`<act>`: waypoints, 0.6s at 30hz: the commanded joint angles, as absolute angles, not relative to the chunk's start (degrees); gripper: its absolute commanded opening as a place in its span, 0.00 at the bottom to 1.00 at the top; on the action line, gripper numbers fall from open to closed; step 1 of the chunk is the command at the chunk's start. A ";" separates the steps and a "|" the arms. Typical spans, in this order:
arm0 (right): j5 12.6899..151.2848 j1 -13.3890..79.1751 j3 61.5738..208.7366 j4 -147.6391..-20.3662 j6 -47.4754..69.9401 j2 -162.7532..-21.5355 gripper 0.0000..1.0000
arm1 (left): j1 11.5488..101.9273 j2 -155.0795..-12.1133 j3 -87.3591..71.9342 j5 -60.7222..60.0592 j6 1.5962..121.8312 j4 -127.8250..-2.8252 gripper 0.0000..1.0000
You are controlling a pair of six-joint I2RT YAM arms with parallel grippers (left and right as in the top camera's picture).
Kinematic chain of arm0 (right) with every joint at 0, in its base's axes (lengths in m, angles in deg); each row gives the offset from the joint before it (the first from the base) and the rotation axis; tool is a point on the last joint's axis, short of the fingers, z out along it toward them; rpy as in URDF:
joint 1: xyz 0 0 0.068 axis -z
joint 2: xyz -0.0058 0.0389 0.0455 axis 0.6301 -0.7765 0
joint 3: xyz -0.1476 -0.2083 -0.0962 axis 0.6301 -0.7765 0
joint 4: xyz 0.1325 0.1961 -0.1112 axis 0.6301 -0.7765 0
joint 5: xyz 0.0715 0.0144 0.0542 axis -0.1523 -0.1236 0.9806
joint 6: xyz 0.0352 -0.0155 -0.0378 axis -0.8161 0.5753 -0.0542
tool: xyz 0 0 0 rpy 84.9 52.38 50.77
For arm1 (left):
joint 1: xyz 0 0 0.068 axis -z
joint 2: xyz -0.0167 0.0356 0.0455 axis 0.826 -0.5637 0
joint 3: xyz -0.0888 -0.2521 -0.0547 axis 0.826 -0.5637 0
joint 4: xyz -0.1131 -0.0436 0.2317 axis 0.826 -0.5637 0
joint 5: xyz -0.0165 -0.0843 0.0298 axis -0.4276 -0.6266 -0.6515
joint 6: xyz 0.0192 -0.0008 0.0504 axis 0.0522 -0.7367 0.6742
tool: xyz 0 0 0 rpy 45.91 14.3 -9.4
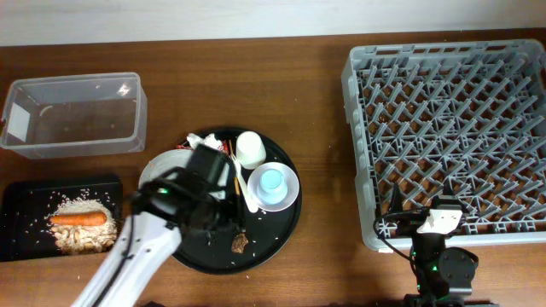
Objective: Sort waste into correct bins and load items into the dishwasher rack
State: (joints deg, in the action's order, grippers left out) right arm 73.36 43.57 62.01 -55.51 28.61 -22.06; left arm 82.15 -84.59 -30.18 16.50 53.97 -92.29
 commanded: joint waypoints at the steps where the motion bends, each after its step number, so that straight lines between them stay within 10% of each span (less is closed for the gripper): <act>1: 73.28 43.64 61.60 -55.71 28.78 -21.73 0.99 | 85.73 -87.34 -35.75 18.64 51.04 -88.55 0.63; 18: 73.28 43.64 61.60 -55.71 28.78 -21.73 0.99 | 91.63 -105.53 -39.71 22.66 54.34 -77.77 0.63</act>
